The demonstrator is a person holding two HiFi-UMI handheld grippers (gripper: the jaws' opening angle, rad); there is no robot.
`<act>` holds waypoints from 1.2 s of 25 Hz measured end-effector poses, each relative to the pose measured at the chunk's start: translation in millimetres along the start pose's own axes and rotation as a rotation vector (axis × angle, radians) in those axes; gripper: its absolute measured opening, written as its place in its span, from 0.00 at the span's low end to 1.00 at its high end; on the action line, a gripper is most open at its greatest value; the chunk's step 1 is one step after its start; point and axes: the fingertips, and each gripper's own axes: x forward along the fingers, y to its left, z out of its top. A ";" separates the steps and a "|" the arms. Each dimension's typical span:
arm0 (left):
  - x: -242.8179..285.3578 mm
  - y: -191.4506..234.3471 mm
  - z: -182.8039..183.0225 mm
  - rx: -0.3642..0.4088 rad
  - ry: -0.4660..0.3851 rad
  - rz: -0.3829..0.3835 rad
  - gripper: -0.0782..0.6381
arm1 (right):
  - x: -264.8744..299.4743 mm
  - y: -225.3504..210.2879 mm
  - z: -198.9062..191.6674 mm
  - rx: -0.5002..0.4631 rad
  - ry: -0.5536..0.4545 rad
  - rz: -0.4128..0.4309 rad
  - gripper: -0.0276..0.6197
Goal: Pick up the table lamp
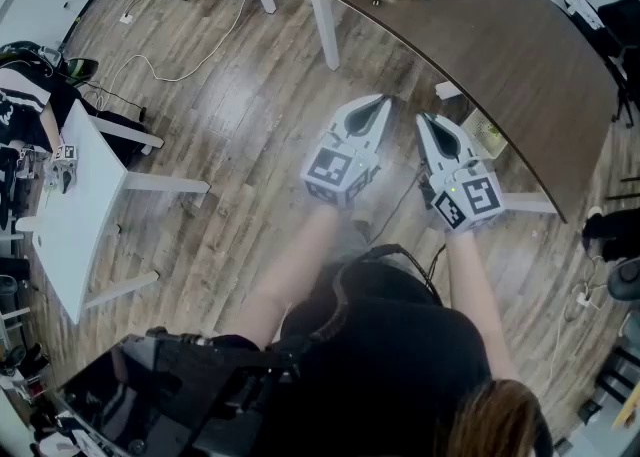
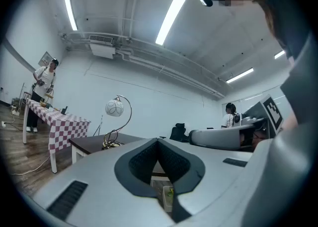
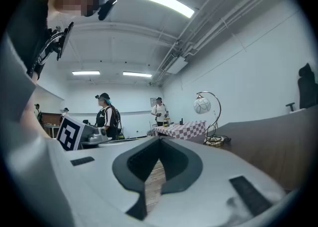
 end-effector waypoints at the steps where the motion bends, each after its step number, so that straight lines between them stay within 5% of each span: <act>1: 5.4 5.2 -0.2 0.003 0.001 -0.004 0.11 | 6.8 -4.0 -0.4 0.004 -0.001 -0.003 0.04; 18: 57.8 56.4 -7.3 -0.071 0.004 -0.022 0.11 | 68.2 -43.4 -0.1 0.028 0.020 -0.028 0.05; 30: 103.8 92.8 -5.4 -0.079 0.002 0.008 0.11 | 120.1 -79.9 7.4 0.076 -0.016 0.090 0.05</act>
